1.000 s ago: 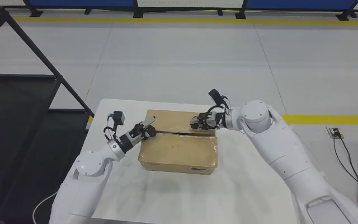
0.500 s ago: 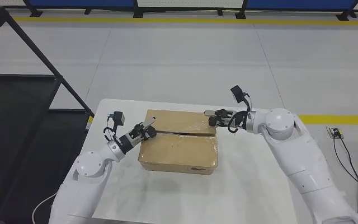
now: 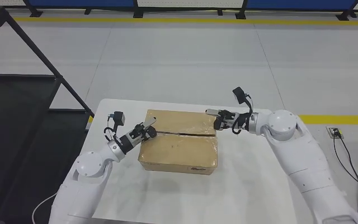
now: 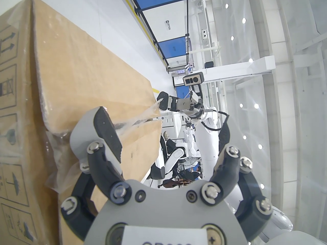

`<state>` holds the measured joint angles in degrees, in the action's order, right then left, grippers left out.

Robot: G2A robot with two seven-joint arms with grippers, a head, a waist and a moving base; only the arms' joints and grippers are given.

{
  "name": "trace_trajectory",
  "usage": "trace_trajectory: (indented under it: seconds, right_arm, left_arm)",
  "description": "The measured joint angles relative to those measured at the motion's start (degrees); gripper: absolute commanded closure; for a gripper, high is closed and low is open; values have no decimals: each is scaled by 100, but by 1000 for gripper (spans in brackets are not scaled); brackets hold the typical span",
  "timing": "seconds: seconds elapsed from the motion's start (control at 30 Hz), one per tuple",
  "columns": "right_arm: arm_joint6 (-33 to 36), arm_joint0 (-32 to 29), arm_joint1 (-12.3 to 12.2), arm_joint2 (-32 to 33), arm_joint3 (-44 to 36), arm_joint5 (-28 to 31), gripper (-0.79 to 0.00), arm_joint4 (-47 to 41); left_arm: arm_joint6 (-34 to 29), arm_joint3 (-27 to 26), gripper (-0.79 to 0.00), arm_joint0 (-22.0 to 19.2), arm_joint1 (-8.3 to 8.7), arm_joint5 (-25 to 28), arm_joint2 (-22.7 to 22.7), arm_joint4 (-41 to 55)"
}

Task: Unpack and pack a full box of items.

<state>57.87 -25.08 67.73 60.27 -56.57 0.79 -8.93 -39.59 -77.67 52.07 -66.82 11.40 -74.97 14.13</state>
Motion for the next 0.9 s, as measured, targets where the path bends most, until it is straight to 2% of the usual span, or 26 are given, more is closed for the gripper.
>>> trace_trajectory:
  seconds: [0.5,0.77,0.9]
  right_arm:
    - [365,498,221,-503,843,469,-317,-34]
    - [-106,617,328,-709,1004,462,-296,219]
    - [-118,633,355,-768,1016,480,-274,299]
  left_arm:
    - [4,9,-785,-16,5,8,-3,7]
    - [-8,34,-785,-19,10,29,-24,41]
    - [-13,37,-785,-23,12,30,-28,44]
